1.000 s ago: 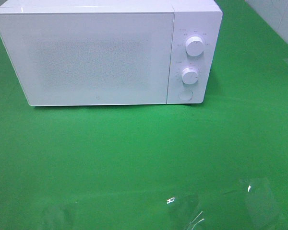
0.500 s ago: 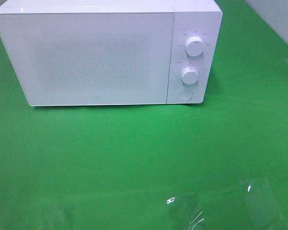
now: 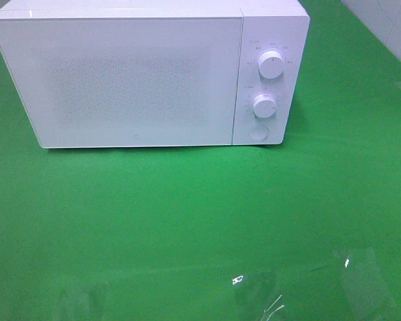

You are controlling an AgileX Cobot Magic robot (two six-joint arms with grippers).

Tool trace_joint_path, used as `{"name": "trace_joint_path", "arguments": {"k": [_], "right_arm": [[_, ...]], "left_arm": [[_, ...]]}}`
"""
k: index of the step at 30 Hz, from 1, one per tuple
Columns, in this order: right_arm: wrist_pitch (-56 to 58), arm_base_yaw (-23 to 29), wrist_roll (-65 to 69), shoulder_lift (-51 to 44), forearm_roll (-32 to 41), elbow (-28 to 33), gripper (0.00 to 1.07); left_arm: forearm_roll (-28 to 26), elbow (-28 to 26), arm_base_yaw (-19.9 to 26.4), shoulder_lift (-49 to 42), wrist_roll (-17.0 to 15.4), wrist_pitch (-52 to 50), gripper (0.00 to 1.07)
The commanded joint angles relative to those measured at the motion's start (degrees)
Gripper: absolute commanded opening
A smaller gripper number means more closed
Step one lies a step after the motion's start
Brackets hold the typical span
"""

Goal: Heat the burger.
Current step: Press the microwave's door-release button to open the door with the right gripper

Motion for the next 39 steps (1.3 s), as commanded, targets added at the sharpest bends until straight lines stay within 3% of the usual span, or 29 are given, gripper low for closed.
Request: {"name": "trace_joint_path", "arguments": {"k": [1, 9, 21, 39], "right_arm": [[0.1, -0.3, 0.2, -1.4, -0.1, 0.1, 0.66], [-0.1, -0.3, 0.2, -1.4, -0.1, 0.0, 0.82], [-7.4, -0.3, 0.2, 4.7, 0.1, -1.4, 0.79], [-24.2, -0.3, 0.1, 27.4, -0.1, -1.4, 0.76]], "left_arm": [[-0.5, 0.2, 0.2, -0.3, -0.1, -0.6, 0.98], [-0.5, 0.2, 0.2, -0.3, -0.1, -0.6, 0.98], [-0.5, 0.2, 0.2, -0.3, -0.1, -0.6, 0.98], [-0.5, 0.2, 0.2, -0.3, -0.1, -0.6, 0.98]]}}
